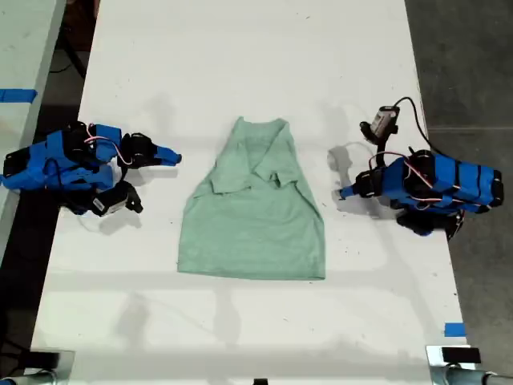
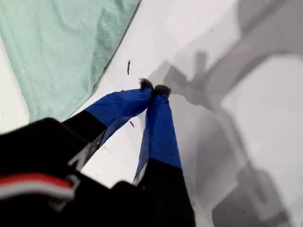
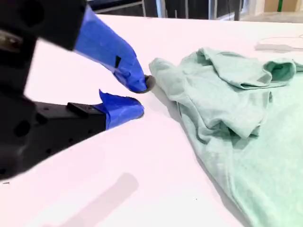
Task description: Fold t shirt
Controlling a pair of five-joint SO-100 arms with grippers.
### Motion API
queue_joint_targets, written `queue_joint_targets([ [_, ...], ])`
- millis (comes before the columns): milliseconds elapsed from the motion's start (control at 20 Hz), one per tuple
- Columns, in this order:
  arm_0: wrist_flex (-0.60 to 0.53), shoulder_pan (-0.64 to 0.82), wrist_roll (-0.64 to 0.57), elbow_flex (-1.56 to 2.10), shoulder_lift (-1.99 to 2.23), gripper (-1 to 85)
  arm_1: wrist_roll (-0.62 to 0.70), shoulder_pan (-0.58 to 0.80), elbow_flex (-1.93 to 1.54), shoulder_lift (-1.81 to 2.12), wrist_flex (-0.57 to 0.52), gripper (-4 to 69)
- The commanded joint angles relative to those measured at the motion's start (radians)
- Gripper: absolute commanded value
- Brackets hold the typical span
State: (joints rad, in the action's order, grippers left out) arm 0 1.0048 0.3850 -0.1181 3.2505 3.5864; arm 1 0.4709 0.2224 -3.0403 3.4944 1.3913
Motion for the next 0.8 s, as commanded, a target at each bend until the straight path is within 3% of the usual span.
queue_joint_targets([
  [0, 0.002, 0.038, -0.031, 0.038, 0.006, 4.3, 0.003, 0.011, -0.04, 0.005, -0.002, 3.0],
  [300, 0.003, 0.043, -0.043, 0.038, 0.006, 4.3, 0.021, 0.046, -0.041, 0.005, -0.003, 6.1],
  [750, 0.003, 0.044, -0.043, 0.038, 0.006, 4.3, 0.017, 0.029, -0.041, 0.005, -0.003, 1.1],
])
